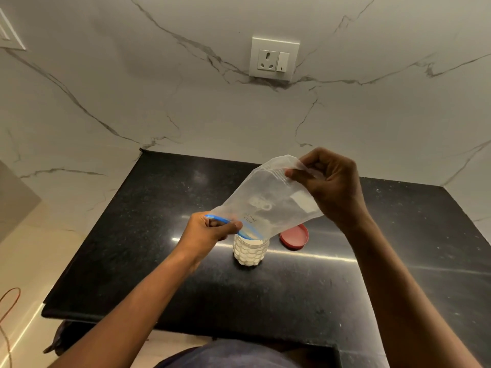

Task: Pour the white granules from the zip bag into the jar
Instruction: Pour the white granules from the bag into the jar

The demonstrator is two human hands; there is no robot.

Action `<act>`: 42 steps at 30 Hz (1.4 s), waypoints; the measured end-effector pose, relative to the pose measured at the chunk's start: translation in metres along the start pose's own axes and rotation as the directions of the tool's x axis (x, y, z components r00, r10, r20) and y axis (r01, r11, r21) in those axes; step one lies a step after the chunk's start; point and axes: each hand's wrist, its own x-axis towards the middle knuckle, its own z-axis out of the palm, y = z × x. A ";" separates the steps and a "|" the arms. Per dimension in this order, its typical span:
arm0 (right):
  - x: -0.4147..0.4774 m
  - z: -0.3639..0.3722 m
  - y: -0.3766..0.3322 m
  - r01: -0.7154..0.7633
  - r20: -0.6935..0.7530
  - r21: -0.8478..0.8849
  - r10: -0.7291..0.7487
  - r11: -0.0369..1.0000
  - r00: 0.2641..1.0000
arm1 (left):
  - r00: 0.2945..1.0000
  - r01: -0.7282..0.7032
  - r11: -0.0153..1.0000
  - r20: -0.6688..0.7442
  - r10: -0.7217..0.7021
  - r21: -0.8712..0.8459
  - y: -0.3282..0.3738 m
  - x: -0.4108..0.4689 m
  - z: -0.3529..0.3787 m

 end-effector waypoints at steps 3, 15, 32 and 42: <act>0.002 -0.004 0.001 -0.036 0.029 0.016 0.035 0.999 0.999 | 1.000 -0.002 1.000 0.006 0.002 0.011 -0.003 -0.001 0.001; 0.003 -0.030 0.006 -0.188 0.172 -0.254 0.235 0.949 0.956 | 0.997 0.062 0.986 -0.046 -0.070 -0.157 -0.003 -0.004 -0.002; -0.049 0.017 0.055 -0.462 0.156 0.217 0.436 0.860 0.886 | 0.992 0.107 0.951 -0.030 -0.121 -0.291 -0.006 -0.010 0.002; -0.055 0.022 0.061 -0.417 0.047 0.309 0.425 0.854 0.904 | 0.995 0.064 0.966 -0.056 -0.080 -0.252 -0.007 -0.008 0.003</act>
